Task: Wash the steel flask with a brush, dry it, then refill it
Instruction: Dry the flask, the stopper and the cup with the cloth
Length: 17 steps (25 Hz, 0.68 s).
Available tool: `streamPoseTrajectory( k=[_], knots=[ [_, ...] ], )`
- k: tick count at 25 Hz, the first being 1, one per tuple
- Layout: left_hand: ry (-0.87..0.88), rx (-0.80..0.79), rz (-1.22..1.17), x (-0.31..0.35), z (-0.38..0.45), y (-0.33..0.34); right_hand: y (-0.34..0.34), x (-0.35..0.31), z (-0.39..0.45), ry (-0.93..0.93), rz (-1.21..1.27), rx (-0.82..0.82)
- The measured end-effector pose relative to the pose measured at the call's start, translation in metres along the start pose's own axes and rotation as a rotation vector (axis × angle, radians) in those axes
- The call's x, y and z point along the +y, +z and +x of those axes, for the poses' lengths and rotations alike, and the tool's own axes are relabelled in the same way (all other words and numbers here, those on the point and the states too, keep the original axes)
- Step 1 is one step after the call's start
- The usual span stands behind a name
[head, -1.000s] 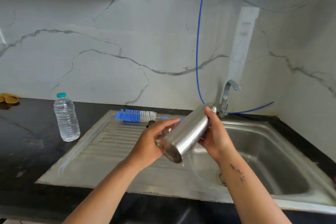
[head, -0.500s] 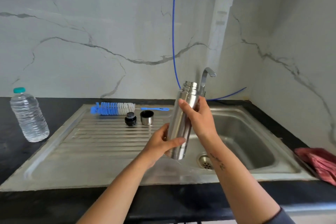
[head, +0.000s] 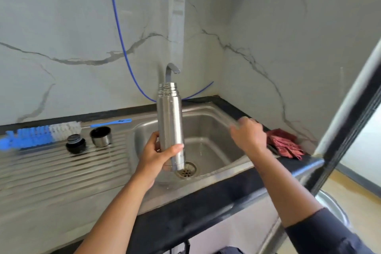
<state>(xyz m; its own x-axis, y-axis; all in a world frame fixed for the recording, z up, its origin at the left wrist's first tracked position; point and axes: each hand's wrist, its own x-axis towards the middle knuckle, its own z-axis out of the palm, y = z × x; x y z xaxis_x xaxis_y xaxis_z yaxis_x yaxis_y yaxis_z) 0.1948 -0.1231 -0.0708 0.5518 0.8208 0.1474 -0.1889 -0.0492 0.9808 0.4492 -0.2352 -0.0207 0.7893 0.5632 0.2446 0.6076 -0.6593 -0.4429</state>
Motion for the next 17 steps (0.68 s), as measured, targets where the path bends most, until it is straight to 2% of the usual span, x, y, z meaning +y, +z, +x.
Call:
streamPoseTrajectory(
  k=[3, 6, 10, 14, 17],
  knots=[
    [-0.003, 0.018, -0.065, -0.003, 0.0, -0.008, -0.004, 0.055, 0.029, 0.222, -0.271, -0.025],
    [0.002, 0.037, -0.074, -0.003, -0.002, -0.015, 0.005, 0.086, 0.041, 0.281, -0.364, -0.073],
    [-0.001, 0.033, -0.07, -0.001, -0.005, -0.017, 0.015, 0.099, 0.05, 0.243, -0.418, -0.1],
    [0.004, 0.024, -0.064, 0.0, -0.007, -0.017, -0.003, 0.097, 0.047, 0.125, -0.487, -0.174],
    [0.012, 0.014, -0.066, 0.002, -0.007, -0.018, -0.017, 0.087, 0.033, 0.091, -0.61, -0.147]
  ],
)
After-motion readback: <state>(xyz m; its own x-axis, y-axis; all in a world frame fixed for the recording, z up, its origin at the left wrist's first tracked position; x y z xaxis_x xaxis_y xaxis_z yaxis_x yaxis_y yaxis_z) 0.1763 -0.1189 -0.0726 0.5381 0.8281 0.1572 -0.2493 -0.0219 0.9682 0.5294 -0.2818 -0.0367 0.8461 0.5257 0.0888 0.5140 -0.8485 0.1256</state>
